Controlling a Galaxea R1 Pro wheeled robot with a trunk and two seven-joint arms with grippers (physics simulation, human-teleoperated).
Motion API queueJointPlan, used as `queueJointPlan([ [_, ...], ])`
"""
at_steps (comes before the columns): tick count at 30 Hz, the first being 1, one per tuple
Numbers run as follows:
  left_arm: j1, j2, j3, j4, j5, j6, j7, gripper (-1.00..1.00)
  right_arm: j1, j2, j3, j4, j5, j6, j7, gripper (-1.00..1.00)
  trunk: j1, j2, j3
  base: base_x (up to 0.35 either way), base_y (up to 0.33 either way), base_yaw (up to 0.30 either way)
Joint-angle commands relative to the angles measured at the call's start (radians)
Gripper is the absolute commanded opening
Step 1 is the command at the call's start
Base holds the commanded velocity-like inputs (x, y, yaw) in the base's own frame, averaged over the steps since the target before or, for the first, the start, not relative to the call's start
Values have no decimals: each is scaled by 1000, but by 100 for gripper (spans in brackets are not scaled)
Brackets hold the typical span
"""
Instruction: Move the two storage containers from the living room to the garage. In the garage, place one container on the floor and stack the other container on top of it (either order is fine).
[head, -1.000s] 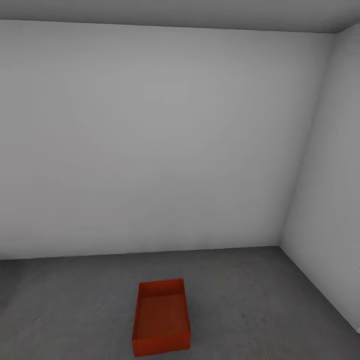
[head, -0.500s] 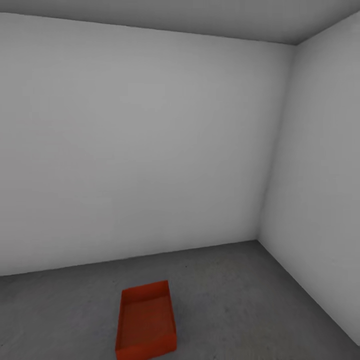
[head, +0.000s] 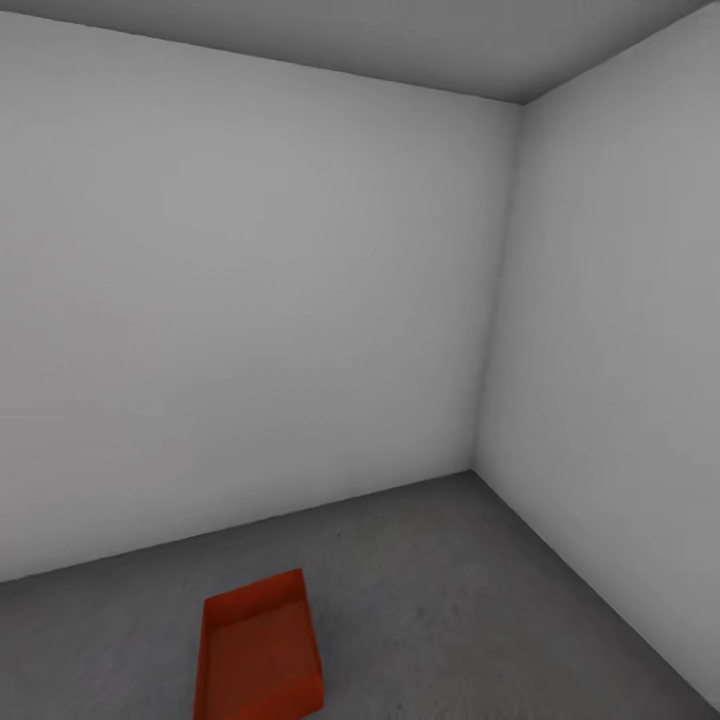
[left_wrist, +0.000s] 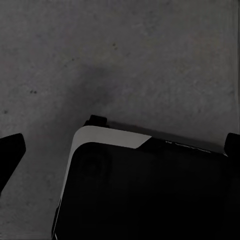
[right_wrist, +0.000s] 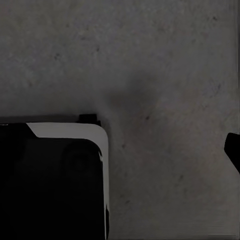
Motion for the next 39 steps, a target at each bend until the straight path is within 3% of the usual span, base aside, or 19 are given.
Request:
queueJointPlan([
  [1, 0, 0, 5, 0, 3, 0, 2, 100, -1, 0, 9, 3, -10, -5, -1, 100, 0, -1, 0, 0, 0, -287],
  [39, 0, 0, 5, 0, 3, 0, 2, 100, -1, 4, 9, 5, -12, -3, -2, 100, 0, -1, 0, 0, 0, -288],
])
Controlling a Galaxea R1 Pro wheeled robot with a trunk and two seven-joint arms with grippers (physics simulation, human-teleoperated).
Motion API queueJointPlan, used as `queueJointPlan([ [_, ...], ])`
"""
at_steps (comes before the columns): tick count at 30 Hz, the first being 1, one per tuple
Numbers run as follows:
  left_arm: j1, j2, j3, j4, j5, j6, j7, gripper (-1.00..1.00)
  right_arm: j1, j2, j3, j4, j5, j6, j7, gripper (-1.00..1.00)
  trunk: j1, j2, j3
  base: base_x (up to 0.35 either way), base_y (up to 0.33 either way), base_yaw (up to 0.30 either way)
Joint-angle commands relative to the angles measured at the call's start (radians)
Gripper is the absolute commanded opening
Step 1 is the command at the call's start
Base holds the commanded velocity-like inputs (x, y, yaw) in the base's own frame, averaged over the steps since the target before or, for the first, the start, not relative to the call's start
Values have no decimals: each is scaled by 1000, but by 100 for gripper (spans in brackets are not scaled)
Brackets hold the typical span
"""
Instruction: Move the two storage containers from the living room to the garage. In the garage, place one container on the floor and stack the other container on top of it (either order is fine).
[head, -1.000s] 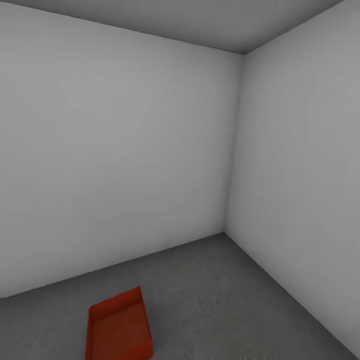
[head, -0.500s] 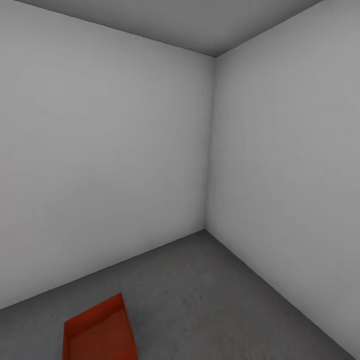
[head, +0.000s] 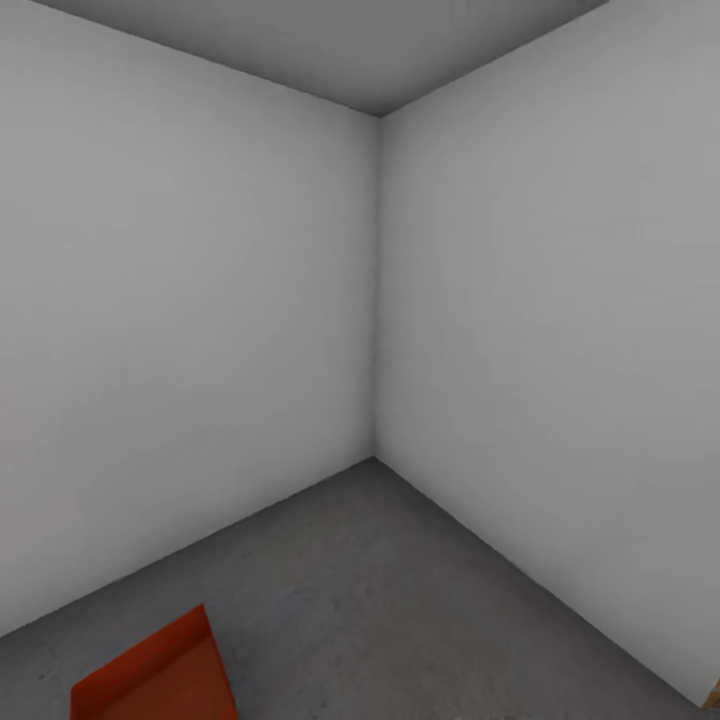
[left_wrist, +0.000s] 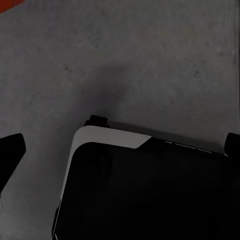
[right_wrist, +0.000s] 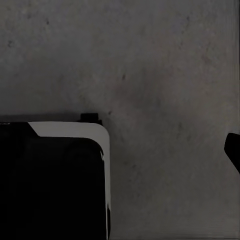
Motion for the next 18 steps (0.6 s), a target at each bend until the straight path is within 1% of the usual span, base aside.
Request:
queueJointPlan([
  [1, 0, 0, 5, 0, 3, 0, 2, 100, -1, 0, 8, 3, -10, -4, -1, 100, 0, -1, 0, 0, 0, -288],
  [18, 0, 1, 5, 0, 3, 0, 4, 100, -1, -1, 8, 2, -10, -4, -1, 100, 0, -1, 0, 0, 0, -288],
])
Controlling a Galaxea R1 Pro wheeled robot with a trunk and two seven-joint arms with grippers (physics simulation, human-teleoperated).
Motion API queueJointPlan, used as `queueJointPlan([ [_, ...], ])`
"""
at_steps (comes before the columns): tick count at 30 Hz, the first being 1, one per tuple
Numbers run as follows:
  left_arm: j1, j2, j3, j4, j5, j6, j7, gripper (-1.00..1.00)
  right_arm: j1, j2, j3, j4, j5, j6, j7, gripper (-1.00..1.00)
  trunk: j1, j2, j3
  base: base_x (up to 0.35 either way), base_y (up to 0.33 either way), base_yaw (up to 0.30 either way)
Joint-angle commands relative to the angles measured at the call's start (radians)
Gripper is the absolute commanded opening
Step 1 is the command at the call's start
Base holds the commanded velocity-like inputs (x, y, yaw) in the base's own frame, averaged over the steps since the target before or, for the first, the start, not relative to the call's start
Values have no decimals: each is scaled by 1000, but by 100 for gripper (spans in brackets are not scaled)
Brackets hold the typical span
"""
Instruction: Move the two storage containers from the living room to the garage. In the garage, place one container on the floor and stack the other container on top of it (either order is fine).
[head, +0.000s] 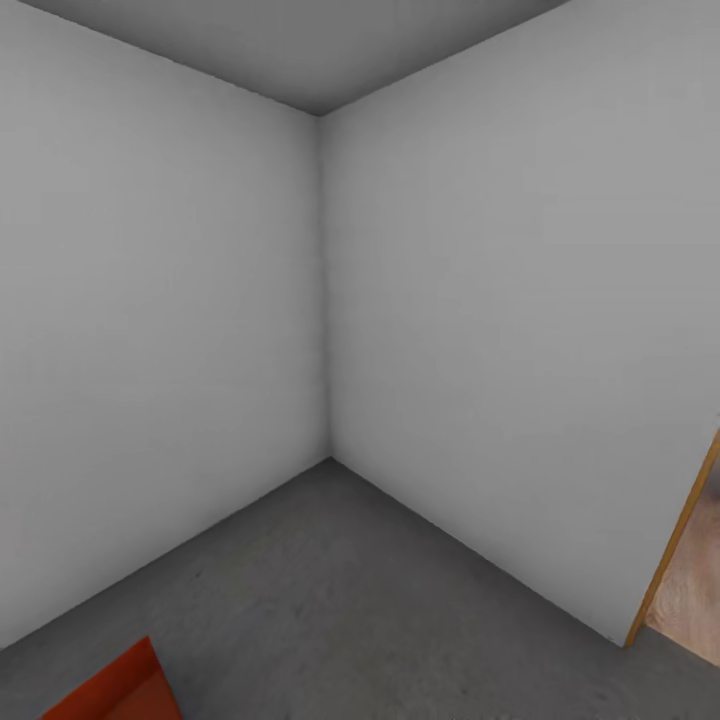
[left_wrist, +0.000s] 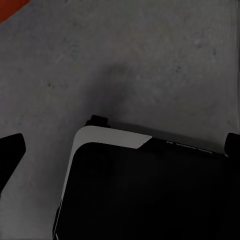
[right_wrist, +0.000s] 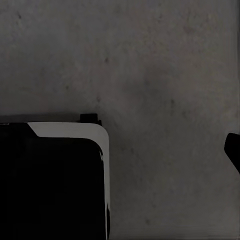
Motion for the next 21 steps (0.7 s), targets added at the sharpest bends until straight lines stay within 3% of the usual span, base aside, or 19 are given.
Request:
queueJointPlan([
  [1, 0, 0, 5, 0, 3, 0, 2, 100, -1, 0, 9, 3, -10, -4, -1, 100, 0, -1, 0, 0, 0, -288],
  [16, 0, -5, 3, -4, -10, 0, 0, 100, -1, 2, 10, 3, -10, -4, -1, 100, 0, -1, 0, 0, 0, -287],
  [20, 0, 1, 1, -6, -14, -1, -1, 100, -1, 1, 10, 3, -10, -4, -1, 100, 0, -1, 0, 0, 0, -287],
  [21, 0, 12, -2, -7, -15, -1, -1, 100, -1, 2, 9, 3, -10, -4, -1, 100, 0, -1, 0, 0, 0, -287],
])
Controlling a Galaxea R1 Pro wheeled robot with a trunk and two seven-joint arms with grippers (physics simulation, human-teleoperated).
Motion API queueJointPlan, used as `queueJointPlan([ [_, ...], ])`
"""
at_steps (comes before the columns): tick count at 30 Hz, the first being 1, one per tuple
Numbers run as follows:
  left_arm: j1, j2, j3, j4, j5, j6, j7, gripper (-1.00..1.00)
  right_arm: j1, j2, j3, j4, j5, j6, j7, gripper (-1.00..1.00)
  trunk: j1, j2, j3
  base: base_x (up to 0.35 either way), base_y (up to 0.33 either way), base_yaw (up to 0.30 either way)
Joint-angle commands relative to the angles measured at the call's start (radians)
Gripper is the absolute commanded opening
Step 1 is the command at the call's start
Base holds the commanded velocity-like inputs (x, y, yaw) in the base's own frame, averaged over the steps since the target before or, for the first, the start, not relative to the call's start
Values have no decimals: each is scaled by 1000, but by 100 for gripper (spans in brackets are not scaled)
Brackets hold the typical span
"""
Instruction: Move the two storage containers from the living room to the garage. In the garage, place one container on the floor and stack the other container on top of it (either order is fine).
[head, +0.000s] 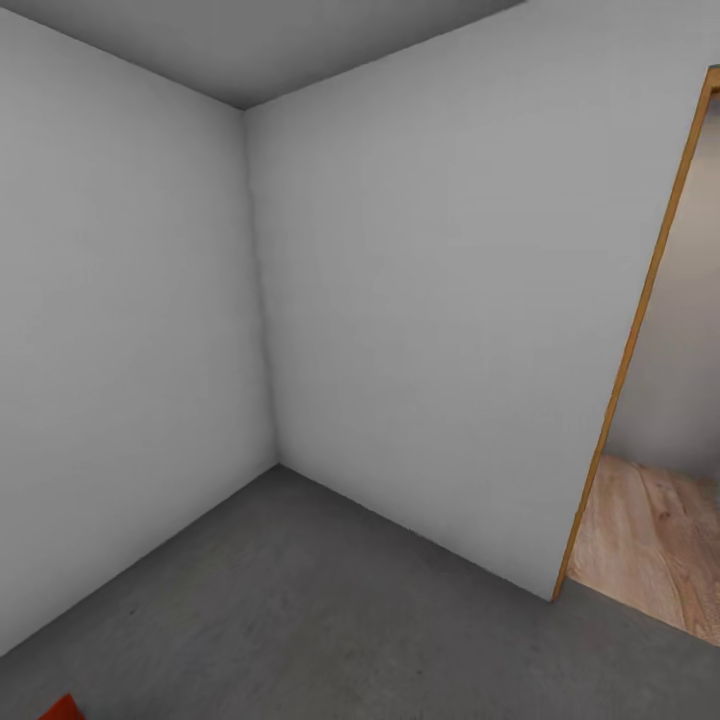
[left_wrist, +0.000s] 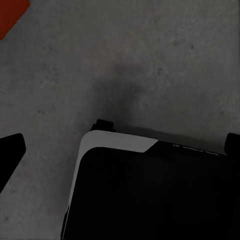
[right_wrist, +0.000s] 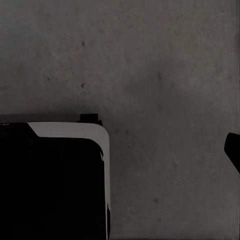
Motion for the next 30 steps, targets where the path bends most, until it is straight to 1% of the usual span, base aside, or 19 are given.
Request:
queueJointPlan([
  [1, 0, 0, 4, 0, 5, 0, 2, 100, -1, 0, 8, 3, -10, -4, -1, 100, 0, -1, 0, 0, 0, -287],
  [30, 0, 0, 1, 1, 4, 0, 2, 100, 2, 1, 9, 3, -10, -5, -1, 100, 0, -1, 0, 0, 0, -287],
])
